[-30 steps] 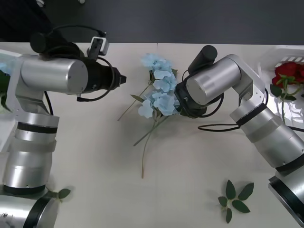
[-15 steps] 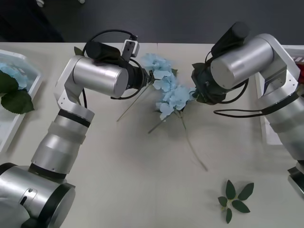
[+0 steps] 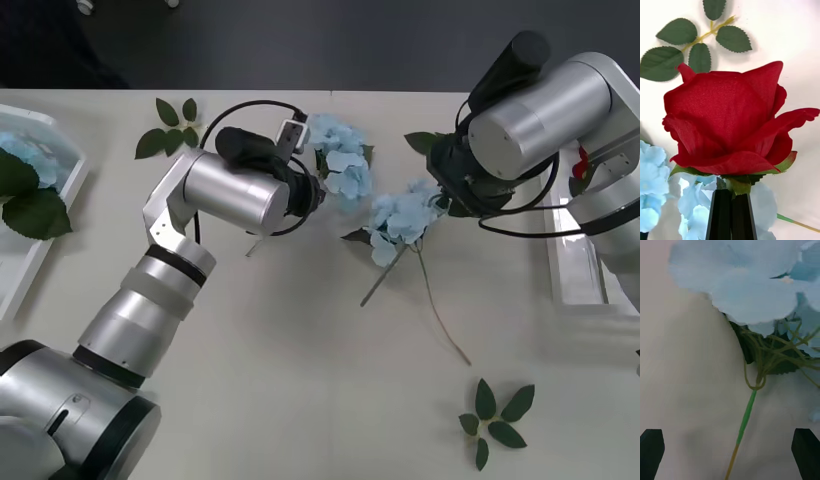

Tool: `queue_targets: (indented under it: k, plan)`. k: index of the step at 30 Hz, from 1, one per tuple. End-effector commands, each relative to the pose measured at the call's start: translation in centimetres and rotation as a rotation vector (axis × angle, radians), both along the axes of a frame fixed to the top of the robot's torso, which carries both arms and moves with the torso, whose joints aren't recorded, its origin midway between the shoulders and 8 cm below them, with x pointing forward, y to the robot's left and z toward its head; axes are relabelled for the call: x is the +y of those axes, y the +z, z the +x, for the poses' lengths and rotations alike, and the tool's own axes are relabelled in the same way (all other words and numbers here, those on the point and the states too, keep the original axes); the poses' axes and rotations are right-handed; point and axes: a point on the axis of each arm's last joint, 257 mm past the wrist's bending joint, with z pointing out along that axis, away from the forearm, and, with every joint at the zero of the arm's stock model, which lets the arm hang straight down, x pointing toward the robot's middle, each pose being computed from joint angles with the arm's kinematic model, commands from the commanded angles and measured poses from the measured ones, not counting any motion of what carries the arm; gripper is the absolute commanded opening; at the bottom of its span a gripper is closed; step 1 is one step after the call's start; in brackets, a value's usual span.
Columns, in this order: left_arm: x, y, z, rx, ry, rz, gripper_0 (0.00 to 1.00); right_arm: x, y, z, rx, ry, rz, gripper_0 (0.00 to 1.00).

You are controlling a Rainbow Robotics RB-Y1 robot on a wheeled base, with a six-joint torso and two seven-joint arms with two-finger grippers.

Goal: Put the red flowers into the right box and the blue flowers into the left box

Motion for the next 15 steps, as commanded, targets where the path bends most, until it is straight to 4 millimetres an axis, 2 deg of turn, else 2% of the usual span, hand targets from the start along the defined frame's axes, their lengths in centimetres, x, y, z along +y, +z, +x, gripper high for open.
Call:
queue_targets:
  k: [1,3,5,7,12,15]
  plan:
    - [-1.1,0.3,-0.3,-0.019,-0.007,0.003,1.0,-1.0,0.8,-0.5,-0.013,0.202,-0.176,0.0]
    - [-1.3,-0.2,-0.6,-0.015,-0.014,0.016,1.0,-1.3,0.7,-0.7,-0.005,0.228,-0.211,0.0]
    - [-1.5,-0.5,-0.8,-0.013,-0.021,0.022,1.0,-1.3,0.8,-0.8,-0.012,0.236,-0.225,0.15]
    - [-1.4,-0.8,-1.0,-0.008,-0.02,0.025,1.0,-1.4,0.7,-0.7,-0.019,0.23,-0.234,0.41]
    - [-0.6,-2.3,-1.3,0.018,-0.011,0.04,1.0,-1.3,0.9,-0.4,-0.036,0.224,-0.231,0.53]
    - [-0.6,-2.5,-1.4,0.022,-0.009,0.041,1.0,-1.4,0.9,-0.3,-0.039,0.218,-0.236,0.54]
